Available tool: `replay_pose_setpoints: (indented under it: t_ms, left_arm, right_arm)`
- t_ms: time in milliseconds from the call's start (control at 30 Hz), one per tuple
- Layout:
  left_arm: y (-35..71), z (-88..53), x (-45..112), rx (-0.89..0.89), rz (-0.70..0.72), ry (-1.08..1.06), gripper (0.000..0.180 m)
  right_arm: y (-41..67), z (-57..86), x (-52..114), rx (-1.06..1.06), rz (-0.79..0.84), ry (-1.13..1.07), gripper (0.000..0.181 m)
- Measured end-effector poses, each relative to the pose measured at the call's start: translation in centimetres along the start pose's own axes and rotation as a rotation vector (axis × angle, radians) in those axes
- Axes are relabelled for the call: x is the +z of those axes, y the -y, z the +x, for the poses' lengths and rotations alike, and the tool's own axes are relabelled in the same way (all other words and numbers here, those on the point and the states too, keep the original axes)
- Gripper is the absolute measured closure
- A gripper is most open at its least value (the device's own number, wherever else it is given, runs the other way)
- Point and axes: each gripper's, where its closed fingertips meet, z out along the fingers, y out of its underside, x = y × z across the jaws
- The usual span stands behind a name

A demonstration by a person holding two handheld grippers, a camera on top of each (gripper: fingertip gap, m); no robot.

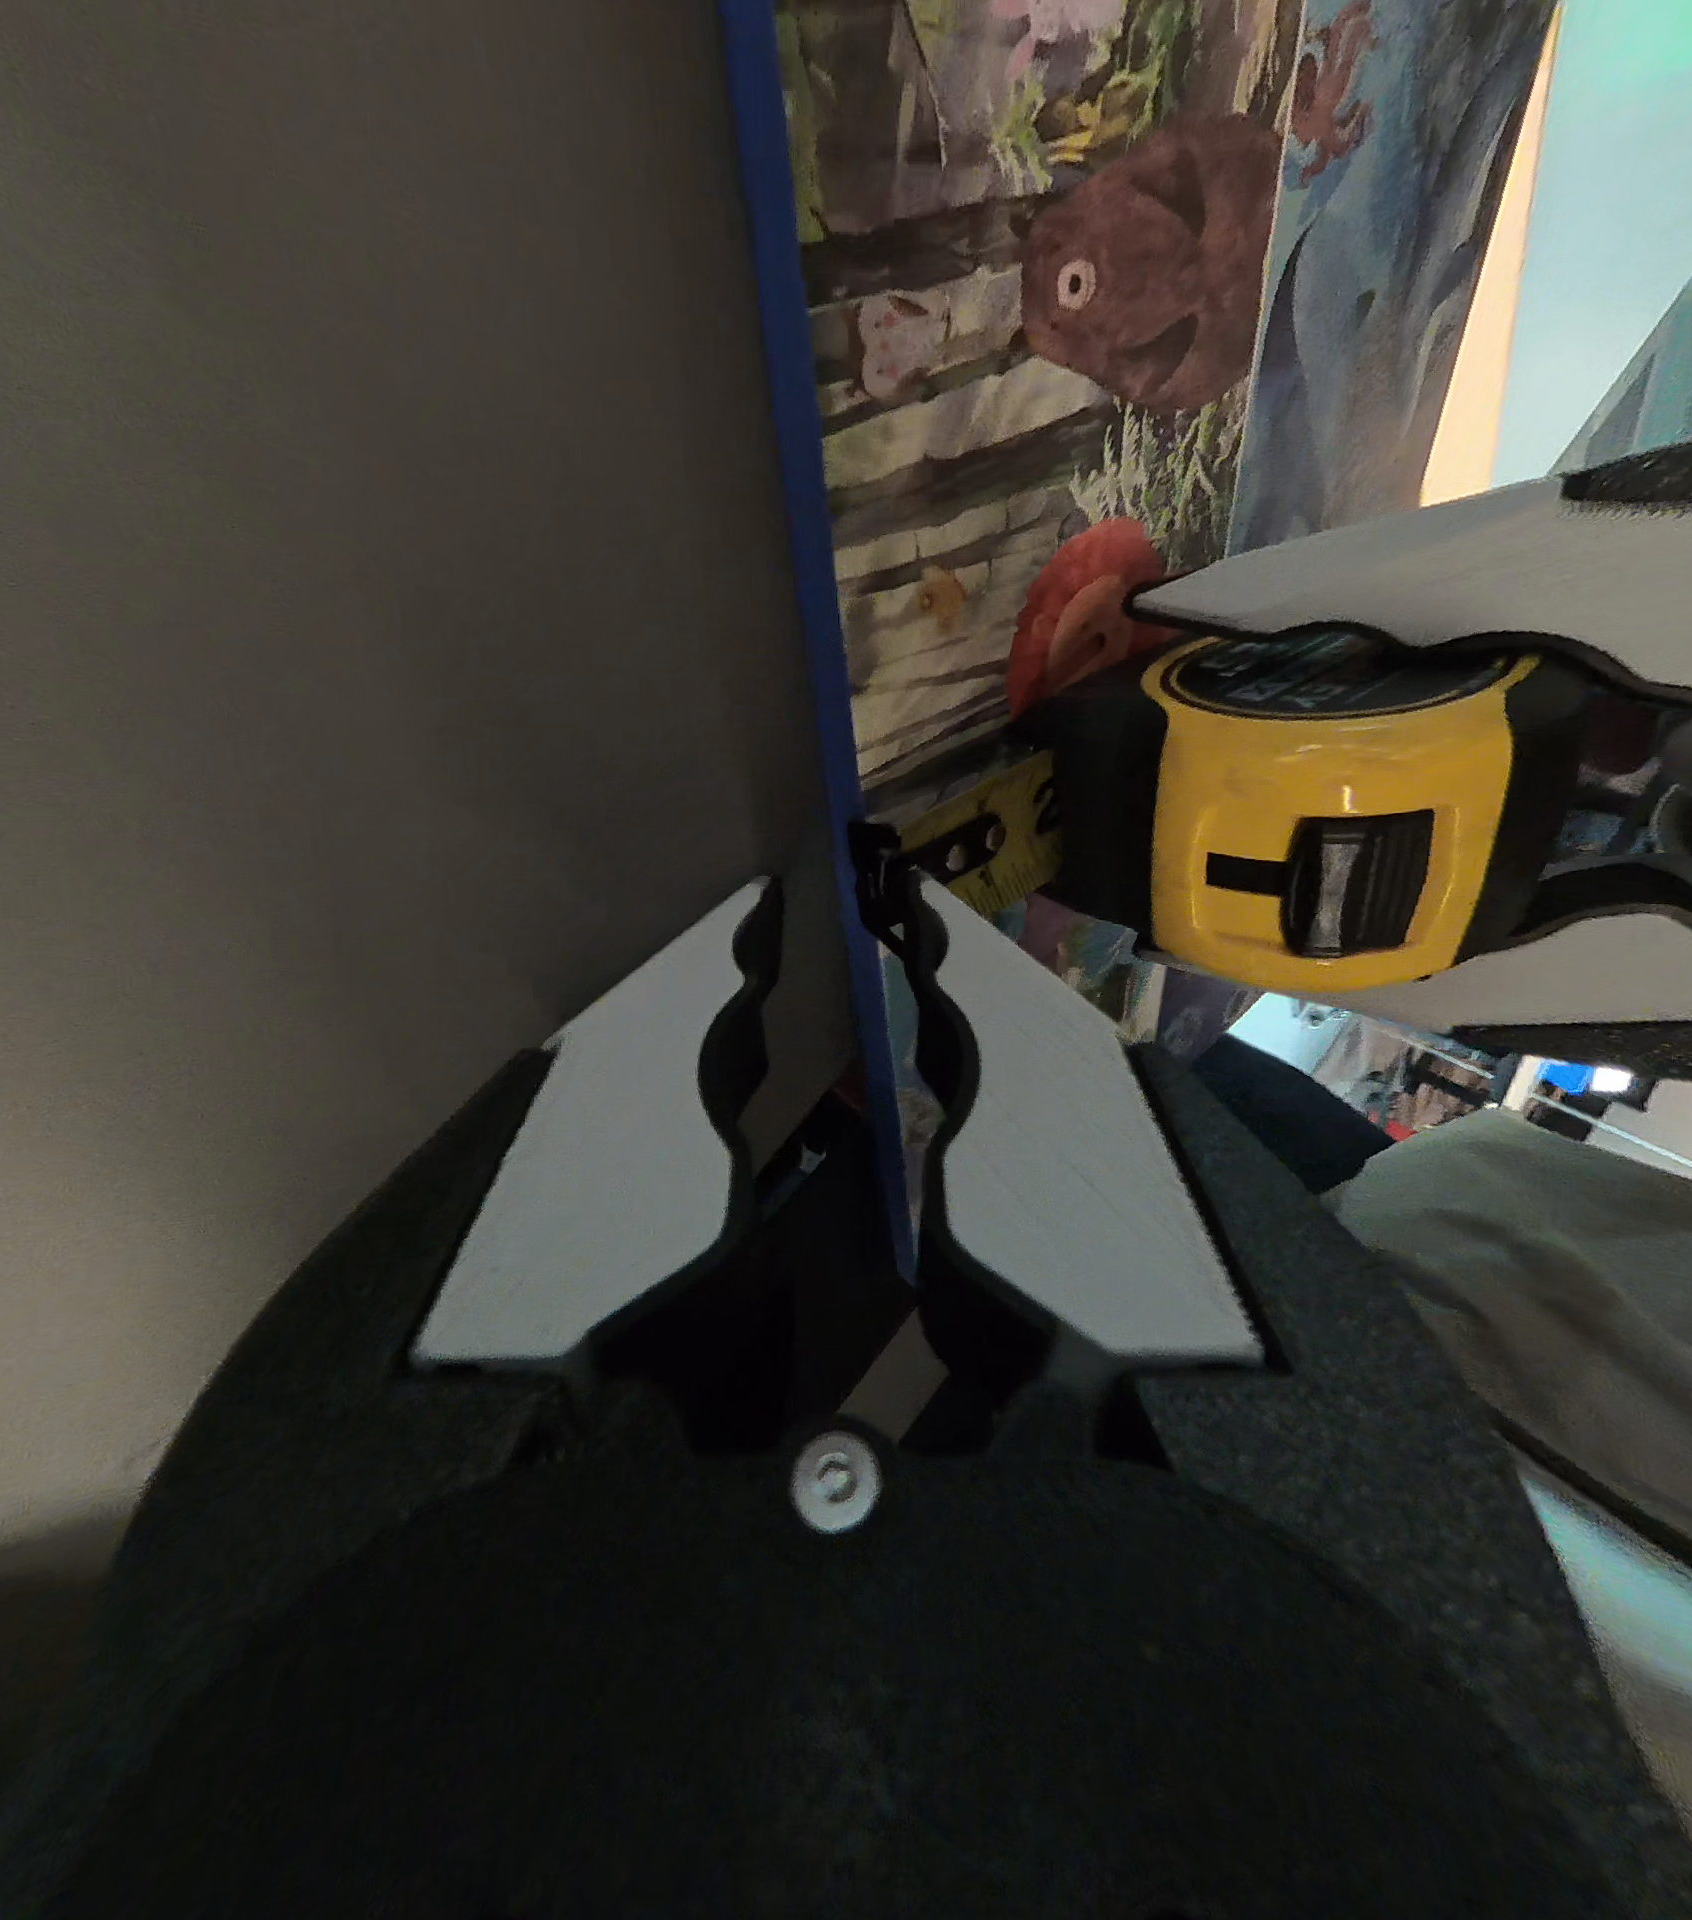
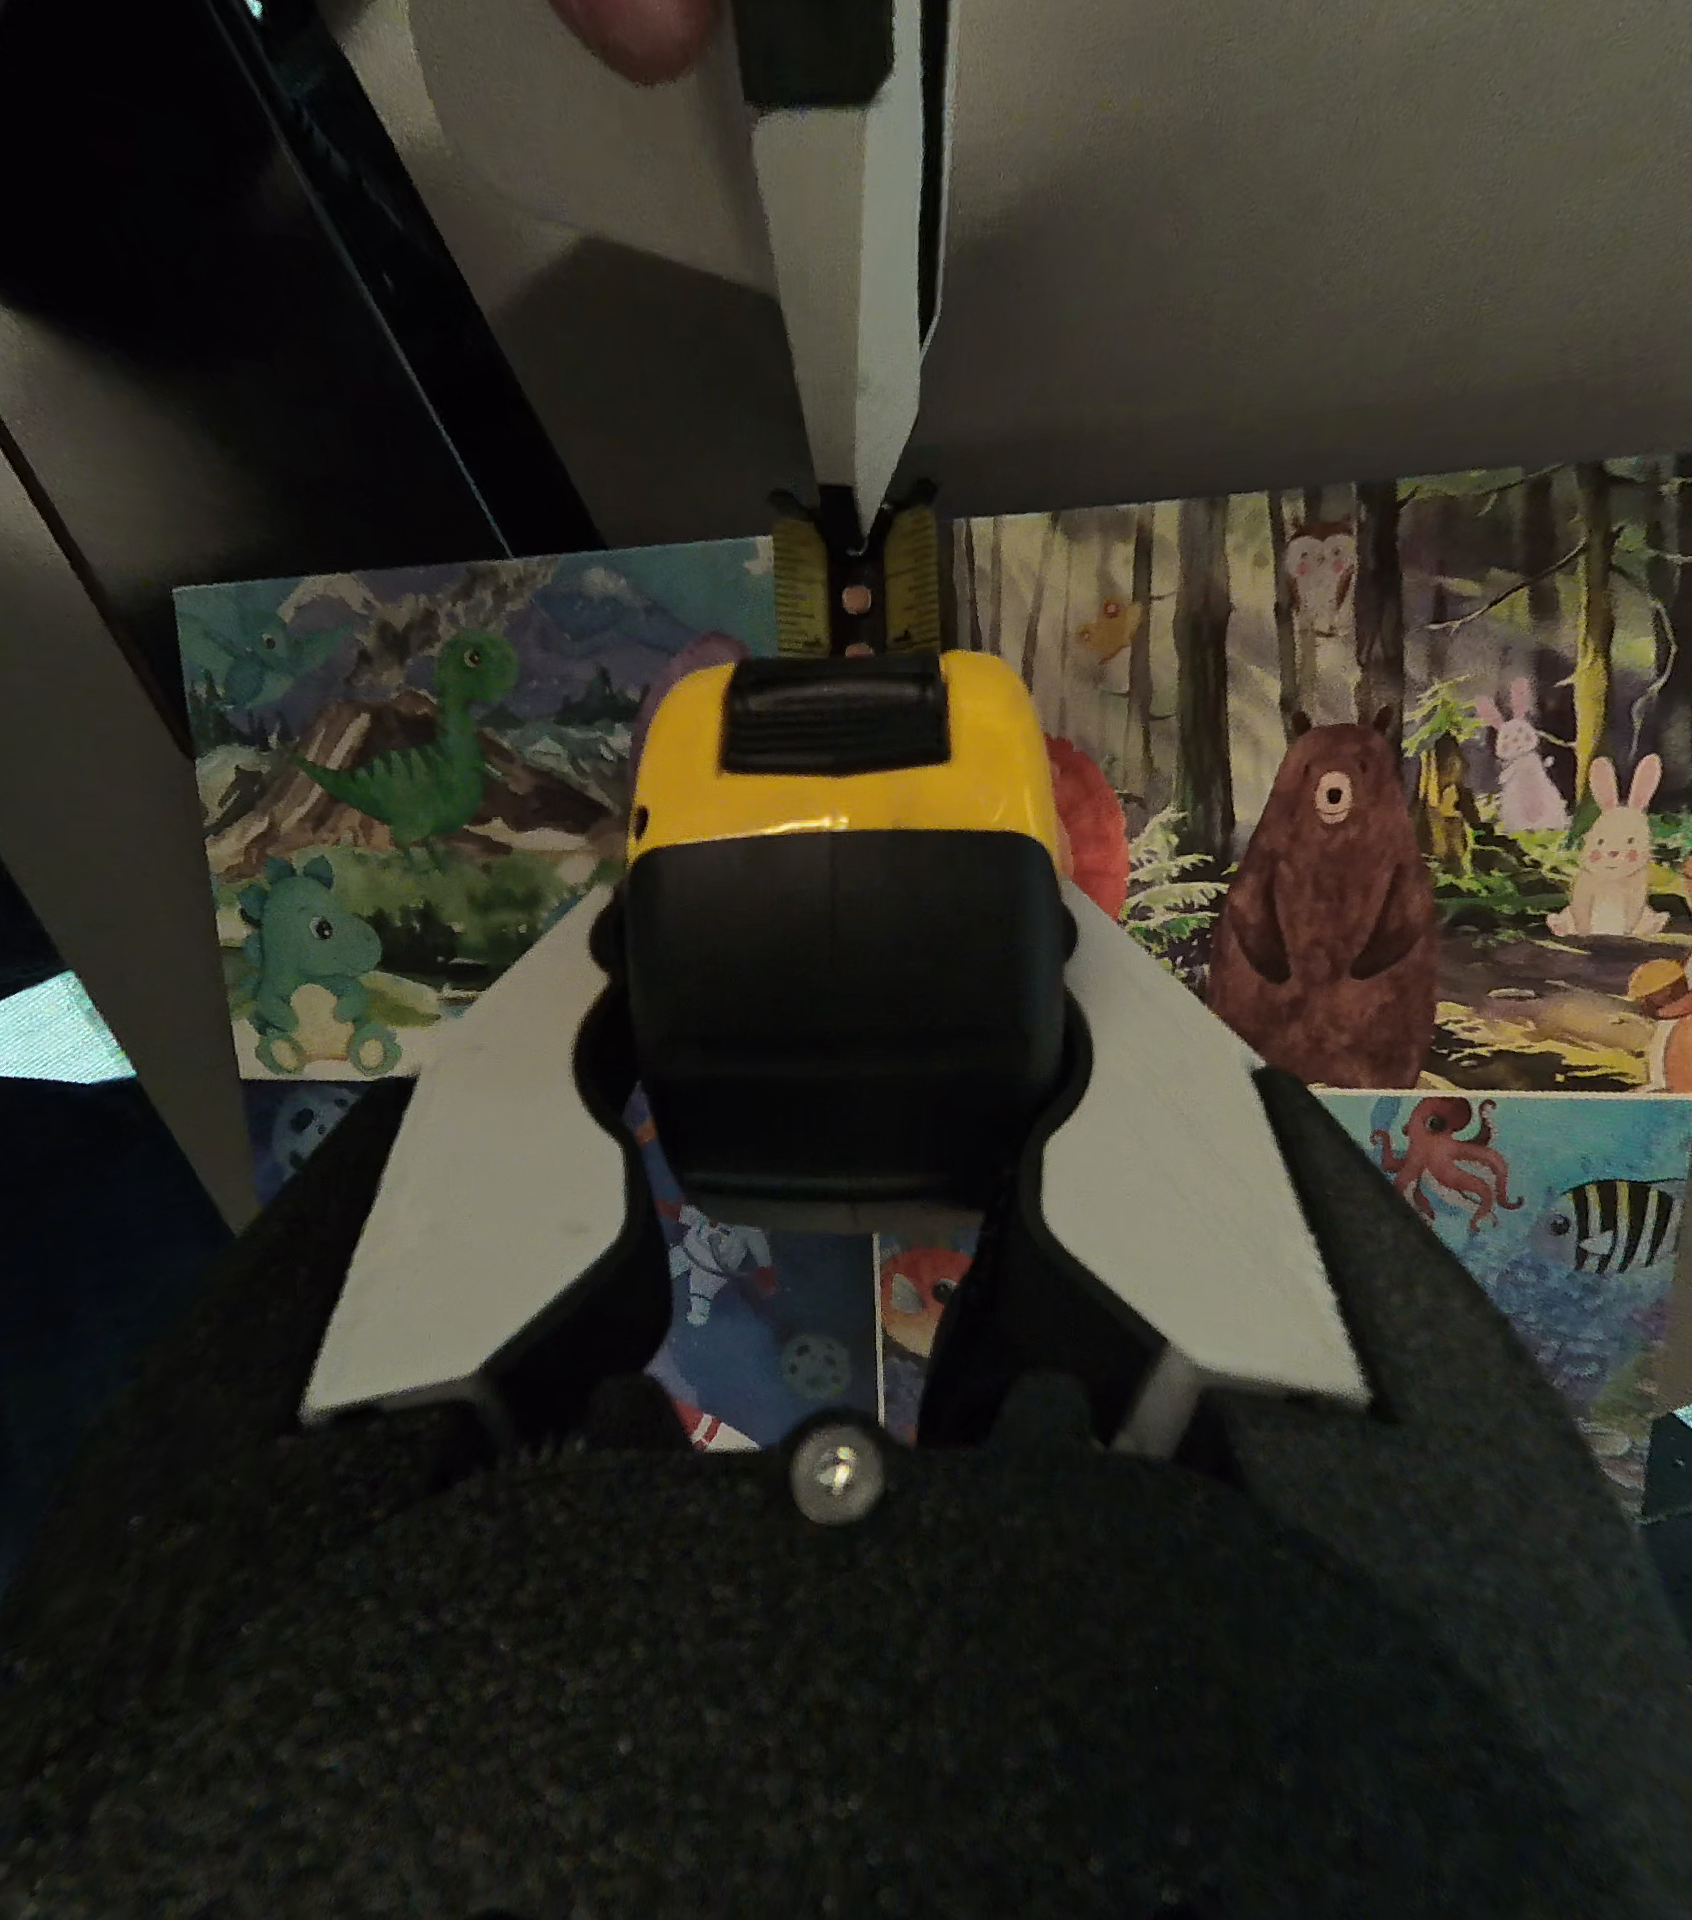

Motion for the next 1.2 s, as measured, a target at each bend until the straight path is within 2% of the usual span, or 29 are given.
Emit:
replay_pose_setpoints:
  t_ms: [233,433,600,800,1033,1067,1100,1133,1200]
  left_arm:
    - [-0.1,-0.3,0.2,0.089,-0.045,0.108,0.163]
    - [0.1,-0.1,0.2,0.087,-0.02,0.129,0.155]
    - [0.4,-0.1,0.0,0.155,-0.015,0.221,0.147]
    - [0.4,-0.4,0.3,0.235,-0.038,0.34,0.149]
    - [0.4,-0.2,0.6,0.257,-0.093,0.384,0.142]
    - [0.5,-0.8,0.4,0.278,-0.1,0.441,0.146]
    - [0.7,-2.1,0.0,0.348,-0.108,0.55,0.18]
    - [0.8,-2.0,0.0,0.39,-0.102,0.564,0.18]
    - [0.8,-1.9,0.0,0.327,-0.102,0.571,0.18]
  right_arm:
    - [0.2,-0.3,-0.1,-0.002,0.001,-0.002,0.106]
    - [-0.9,-0.2,0.1,-0.005,0.011,0.001,0.105]
    - [-1.0,-0.4,0.2,-0.017,0.022,-0.013,0.105]
    - [-0.2,-0.3,-0.3,-0.016,0.036,-0.069,0.107]
    - [-1.7,-0.3,-0.9,0.008,0.012,-0.058,0.106]
    - [-2.1,-0.3,-1.0,0.012,0.012,-0.055,0.106]
    - [-2.7,-0.2,-1.2,0.015,-0.004,-0.054,0.106]
    - [-3.3,-0.1,-1.5,0.014,-0.01,-0.055,0.106]
    - [-4.7,-0.2,-1.9,0.016,-0.004,-0.04,0.106]
